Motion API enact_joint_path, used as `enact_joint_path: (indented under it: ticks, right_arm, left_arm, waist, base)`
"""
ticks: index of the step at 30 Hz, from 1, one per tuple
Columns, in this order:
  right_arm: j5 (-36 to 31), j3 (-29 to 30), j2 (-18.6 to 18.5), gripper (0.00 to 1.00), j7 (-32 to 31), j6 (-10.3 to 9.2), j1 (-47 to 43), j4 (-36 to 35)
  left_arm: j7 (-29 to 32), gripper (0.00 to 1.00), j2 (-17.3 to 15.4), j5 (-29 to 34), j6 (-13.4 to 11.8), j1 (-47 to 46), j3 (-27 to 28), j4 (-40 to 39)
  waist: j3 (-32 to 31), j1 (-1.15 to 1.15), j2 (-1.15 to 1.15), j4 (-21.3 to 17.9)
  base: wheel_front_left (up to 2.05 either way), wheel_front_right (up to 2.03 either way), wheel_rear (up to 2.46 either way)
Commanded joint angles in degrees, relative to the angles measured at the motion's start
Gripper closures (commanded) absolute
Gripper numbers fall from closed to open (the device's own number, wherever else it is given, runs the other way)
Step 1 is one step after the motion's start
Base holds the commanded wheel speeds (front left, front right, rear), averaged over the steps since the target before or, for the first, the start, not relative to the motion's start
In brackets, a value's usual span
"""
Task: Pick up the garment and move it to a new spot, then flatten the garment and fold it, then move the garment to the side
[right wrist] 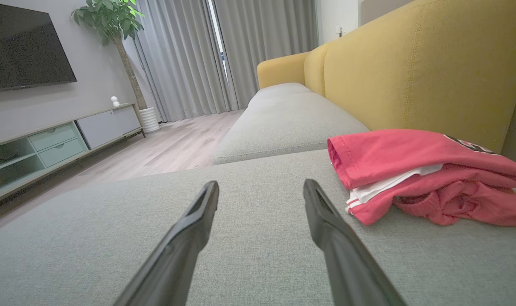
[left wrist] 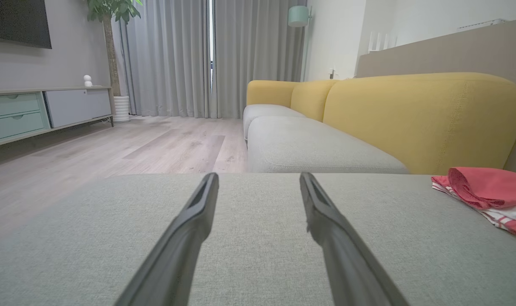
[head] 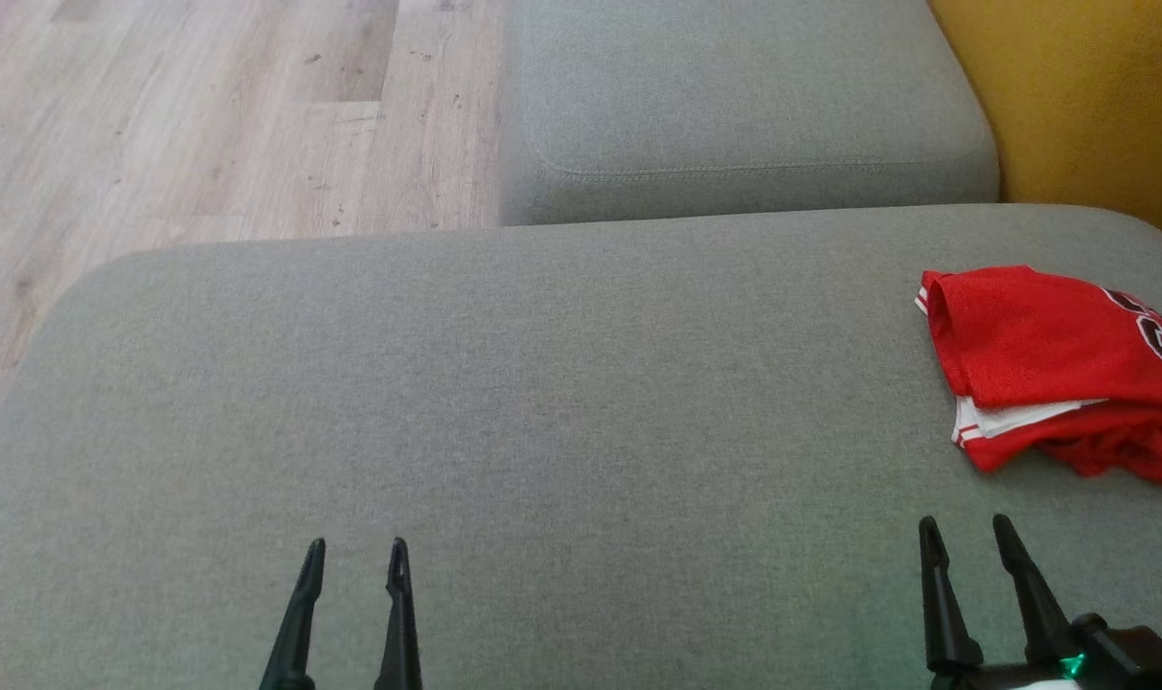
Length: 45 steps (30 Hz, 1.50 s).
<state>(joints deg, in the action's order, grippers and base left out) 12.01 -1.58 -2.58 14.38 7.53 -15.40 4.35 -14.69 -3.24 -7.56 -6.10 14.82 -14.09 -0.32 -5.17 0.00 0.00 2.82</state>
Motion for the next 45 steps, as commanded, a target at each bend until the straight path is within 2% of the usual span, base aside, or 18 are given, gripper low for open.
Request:
enact_joint_path:
  ticks: [1, 8, 9, 14, 45]
  right_arm:
    - [-0.44, -1.38, -0.37, 0.00, 0.62, -0.04, 2.25, -1.74]
    - [-0.16, -1.31, -0.32, 0.00, 0.62, -0.04, 2.51, -1.73]
    - [0.02, 0.01, 0.02, 1.00, 0.00, 0.00, 0.02, 0.04]
    - [0.22, -0.10, 0.02, 1.00, -0.13, 0.01, -0.89, 4.42]
    - [20.59, 0.51, -1.05, 1.00, -4.02, 0.00, 4.44, 5.60]
  left_arm:
    - [-0.31, 0.00, 0.36, 0.40, -0.30, -2.18, 2.38, -1.58]
    - [-0.31, 0.00, 0.36, 0.96, 0.02, -2.38, 2.54, -0.89]
    - [0.00, 1.00, 0.00, 0.57, 0.10, -0.03, 0.79, 0.60]
    - [0.03, 1.00, 0.02, 0.33, 0.08, 1.12, 0.74, 4.97]
    - [3.85, 1.00, -1.06, -21.44, 3.34, -4.19, 3.92, 7.38]
  waist:
    - [0.04, 0.00, 0.00, -0.04]
    - [0.05, 0.00, 0.00, -0.29]
    - [0.05, 0.00, 0.00, -0.30]
    - [0.07, 0.00, 0.00, -0.35]
    - [1.34, 0.00, 0.00, -0.94]
  base:
    - [0.00, 0.00, 0.00]
    - [0.00, 0.00, 0.00]
    - [0.00, 0.00, 0.00]
    - [0.00, 0.00, 0.00]
    - [0.00, 0.00, 0.00]
